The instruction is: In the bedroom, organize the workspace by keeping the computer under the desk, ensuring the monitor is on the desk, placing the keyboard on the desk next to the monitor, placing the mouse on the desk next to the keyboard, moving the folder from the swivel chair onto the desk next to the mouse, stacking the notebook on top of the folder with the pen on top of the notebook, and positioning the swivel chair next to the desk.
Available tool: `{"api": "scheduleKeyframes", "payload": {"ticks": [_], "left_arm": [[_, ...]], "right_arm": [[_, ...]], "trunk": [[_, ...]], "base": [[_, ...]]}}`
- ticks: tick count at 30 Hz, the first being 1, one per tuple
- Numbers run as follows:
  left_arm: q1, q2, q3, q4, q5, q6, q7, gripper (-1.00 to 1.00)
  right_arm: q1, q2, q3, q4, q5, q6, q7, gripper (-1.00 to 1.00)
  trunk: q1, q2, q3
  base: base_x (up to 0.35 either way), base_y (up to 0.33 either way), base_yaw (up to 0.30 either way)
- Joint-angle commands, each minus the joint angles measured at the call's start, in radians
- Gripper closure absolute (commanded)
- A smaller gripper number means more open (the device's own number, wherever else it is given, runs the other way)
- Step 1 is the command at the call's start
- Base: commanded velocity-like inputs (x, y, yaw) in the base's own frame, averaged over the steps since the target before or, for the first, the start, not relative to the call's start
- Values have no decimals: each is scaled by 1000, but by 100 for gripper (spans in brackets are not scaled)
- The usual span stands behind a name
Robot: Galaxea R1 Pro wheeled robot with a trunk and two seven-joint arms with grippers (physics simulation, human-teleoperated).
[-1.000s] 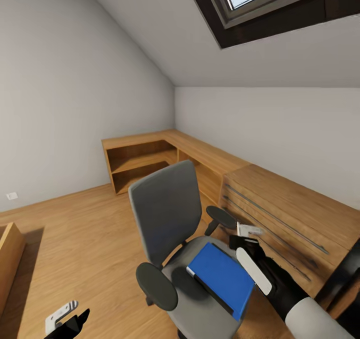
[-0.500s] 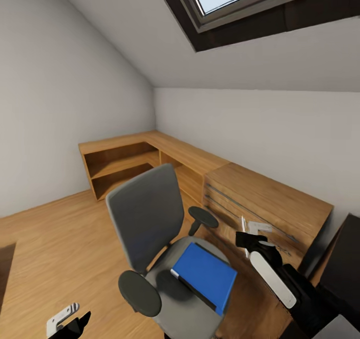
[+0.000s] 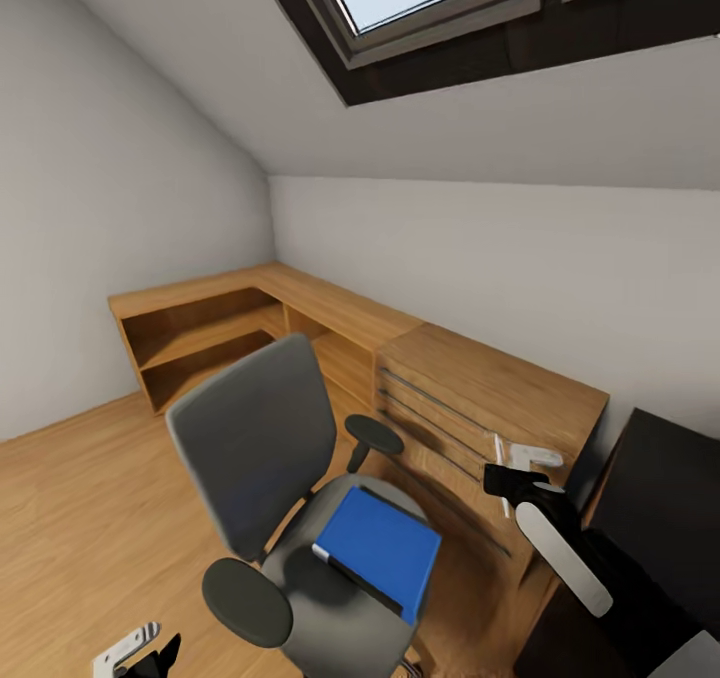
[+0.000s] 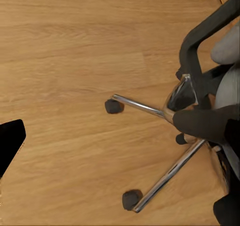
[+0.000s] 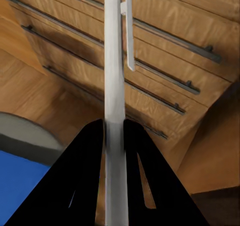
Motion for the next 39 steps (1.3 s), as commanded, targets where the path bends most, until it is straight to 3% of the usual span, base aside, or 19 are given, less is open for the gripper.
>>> {"api": "scheduleKeyframes", "payload": {"ticks": [1, 11, 23, 35, 39], "left_arm": [[0, 0, 3, 3, 7, -6, -6, -100], [-1, 1, 3, 93, -5, -111, -6, -100], [-1, 11, 5, 287, -6, -328, -6, -100], [-1, 43, 4, 494, -6, -514, -5, -100], [0, 48, 4, 570, -6, -625, -6, -100]], "right_arm": [[-2, -3, 3, -1, -7, 1, -9, 100], [-2, -16, 2, 0, -8, -1, -9, 100], [-2, -30, 2, -1, -8, -1, -9, 100], [-2, -30, 3, -1, -8, -1, -9, 100], [-2, -30, 3, -1, -8, -1, -9, 100]], "trunk": [[-4, 7, 1], [-42, 77, 26], [-42, 77, 19], [-42, 77, 18], [-42, 77, 18]], "base": [[0, 0, -217], [0, 0, -211], [0, 0, -180], [0, 0, -18], [0, 0, -1]]}}
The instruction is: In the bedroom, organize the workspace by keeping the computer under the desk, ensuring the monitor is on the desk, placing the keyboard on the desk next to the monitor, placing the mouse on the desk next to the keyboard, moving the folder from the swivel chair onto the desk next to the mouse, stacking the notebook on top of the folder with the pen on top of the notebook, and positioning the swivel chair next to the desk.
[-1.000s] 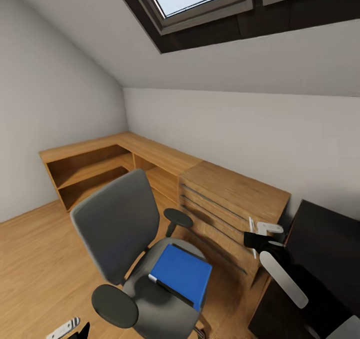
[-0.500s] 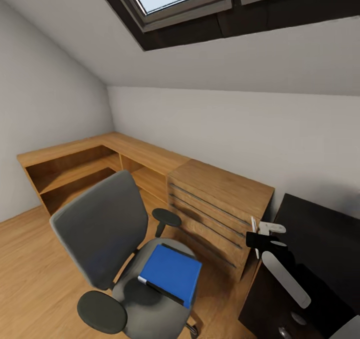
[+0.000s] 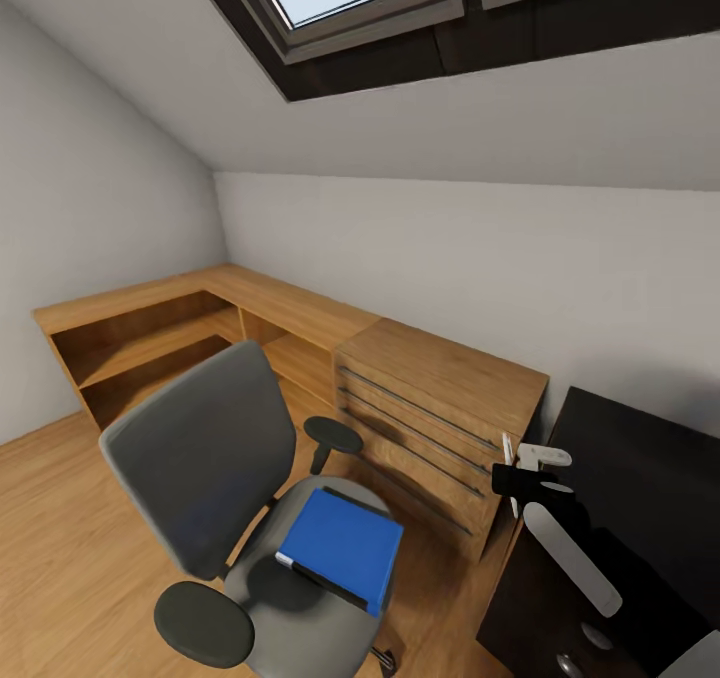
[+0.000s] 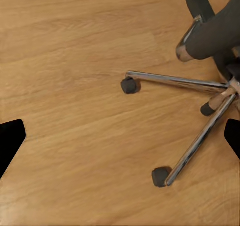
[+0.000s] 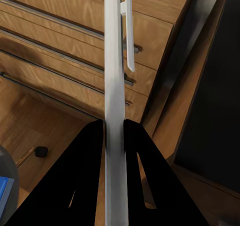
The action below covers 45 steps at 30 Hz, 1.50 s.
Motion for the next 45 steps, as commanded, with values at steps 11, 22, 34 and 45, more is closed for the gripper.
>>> {"api": "scheduleKeyframes", "payload": {"ticks": [11, 22, 34, 45], "left_arm": [[-1, 0, 0, 92, 9, -132, -11, -100], [-1, -1, -5, 169, -101, -298, -12, -100], [-1, -1, -4, 180, -159, -328, -10, -100], [-1, -1, -4, 180, -159, -327, -9, -100]], "right_arm": [[-1, -1, 3, -1, -7, -3, -8, 100], [-1, -2, 3, -1, -6, -3, -8, 100], [-1, -1, 4, 4, -5, -4, -7, 100], [-1, 0, 4, 6, -4, -4, -9, 100]], "trunk": [[0, -1, -1], [0, -1, -1], [0, -1, -1], [0, -1, -1]], "base": [[0, 0, -80], [-3, 0, -208], [-222, -64, -60], [-75, -259, -1]]}}
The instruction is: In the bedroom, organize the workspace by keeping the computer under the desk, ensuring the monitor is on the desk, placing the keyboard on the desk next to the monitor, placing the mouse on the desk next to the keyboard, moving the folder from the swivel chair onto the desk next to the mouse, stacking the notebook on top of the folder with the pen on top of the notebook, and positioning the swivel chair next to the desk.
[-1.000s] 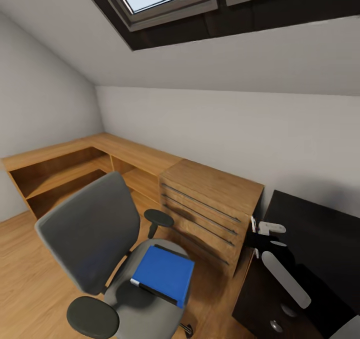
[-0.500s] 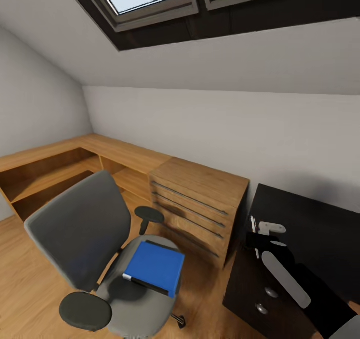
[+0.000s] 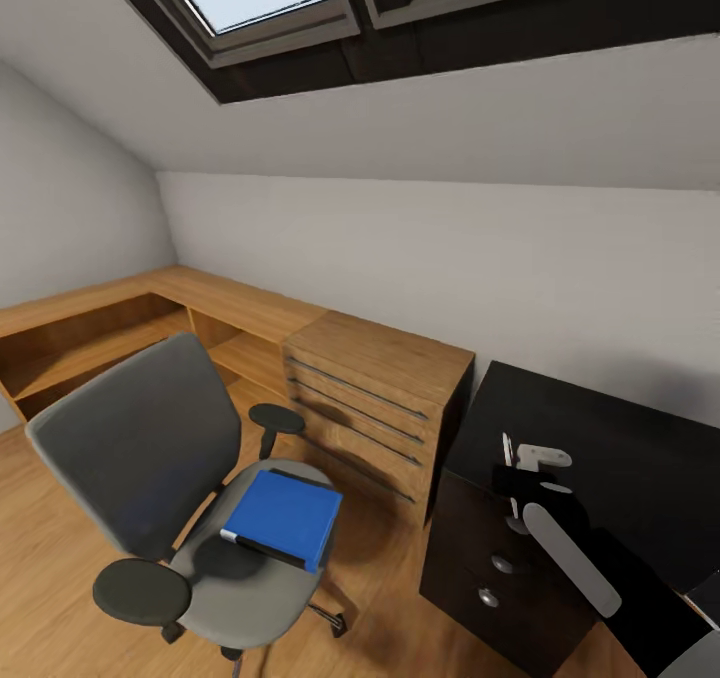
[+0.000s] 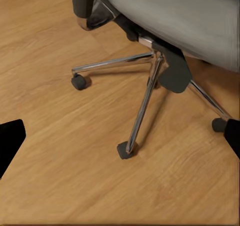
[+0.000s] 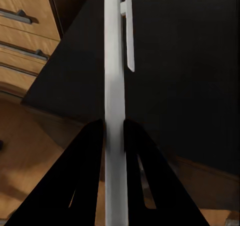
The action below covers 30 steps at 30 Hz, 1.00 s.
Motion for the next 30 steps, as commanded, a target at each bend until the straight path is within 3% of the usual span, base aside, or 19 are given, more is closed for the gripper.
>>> {"api": "scheduleKeyframes", "payload": {"ticks": [1, 30], "left_arm": [[-1, 0, 8, 1, 2, -2, -10, -100], [-1, -7, 2, 1, -1, 3, -10, -100]], "right_arm": [[-1, -1, 3, -1, -6, 2, -9, 100], [-1, -1, 3, -2, -8, 0, -7, 100]], "trunk": [[0, -1, -1], [0, -1, -5]], "base": [[-4, -99, 0], [0, -9, -91]]}}
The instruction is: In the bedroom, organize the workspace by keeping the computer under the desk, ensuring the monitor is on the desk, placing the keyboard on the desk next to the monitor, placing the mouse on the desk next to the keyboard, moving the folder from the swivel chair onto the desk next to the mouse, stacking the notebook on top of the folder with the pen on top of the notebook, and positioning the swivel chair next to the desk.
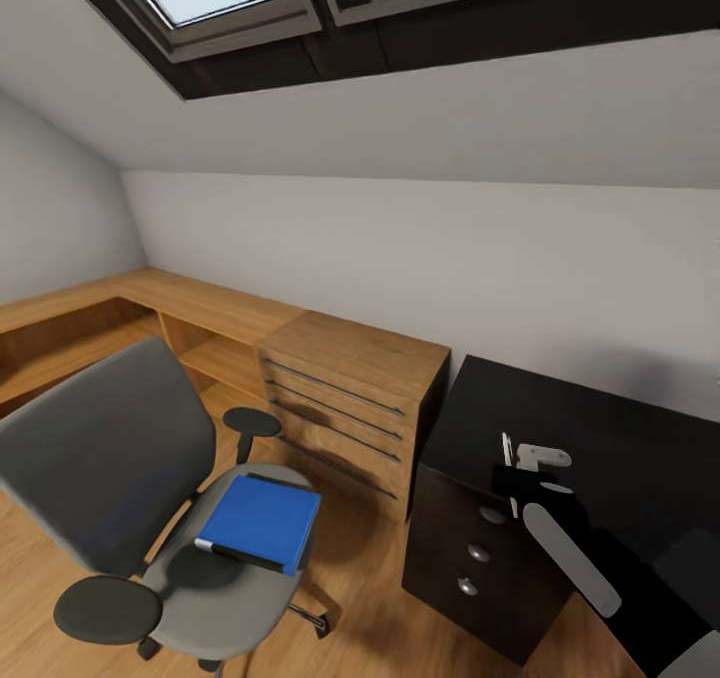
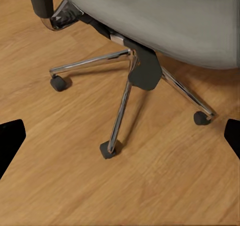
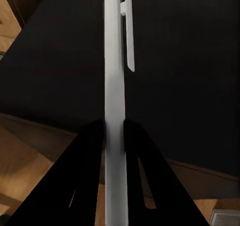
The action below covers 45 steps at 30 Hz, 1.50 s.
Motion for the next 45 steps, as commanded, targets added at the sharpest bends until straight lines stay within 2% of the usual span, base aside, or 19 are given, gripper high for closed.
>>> {"api": "scheduleKeyframes", "payload": {"ticks": [1, 4, 11, 12, 16, 27, 40, 45], "left_arm": [[-1, 0, 8, 1, 0, -2, -10, -100], [-1, 0, 7, 1, -20, -1, -10, -100], [-1, -10, 5, 1, -132, 0, -8, -100], [-1, -13, 5, 1, -159, 0, -8, -100], [-1, -18, 5, 1, -206, 1, -7, -100], [-1, -19, 4, 1, -223, 3, -7, -100], [-1, -20, 4, 1, -224, 7, -3, -100], [-1, -20, 4, 1, -224, 8, -2, -100]], "right_arm": [[-1, -1, 3, -1, -7, 2, -9, 100], [-1, -1, 3, -1, -7, 1, -9, 100], [-1, 0, 3, -1, -7, 1, -9, 100], [-1, 0, 4, -1, -7, 1, -9, 100], [-1, 0, 4, -2, -7, 1, -9, 100], [-1, 2, 5, -3, -7, 1, -9, 100], [-1, 2, 4, 1, -6, 0, -7, 100], [-1, 2, 4, 39, -5, -1, -4, 100]], "trunk": [[0, -1, -1], [0, -1, -2], [0, -1, -2], [0, -1, -2], [0, -1, -2], [0, -1, -4], [0, -1, -4], [0, -1, -4]], "base": [[0, 0, -74], [0, 0, -85], [0, 0, -155], [0, 0, -180], [0, 0, -189], [0, 0, -202], [88, -45, -15], [130, -5, 0]]}}
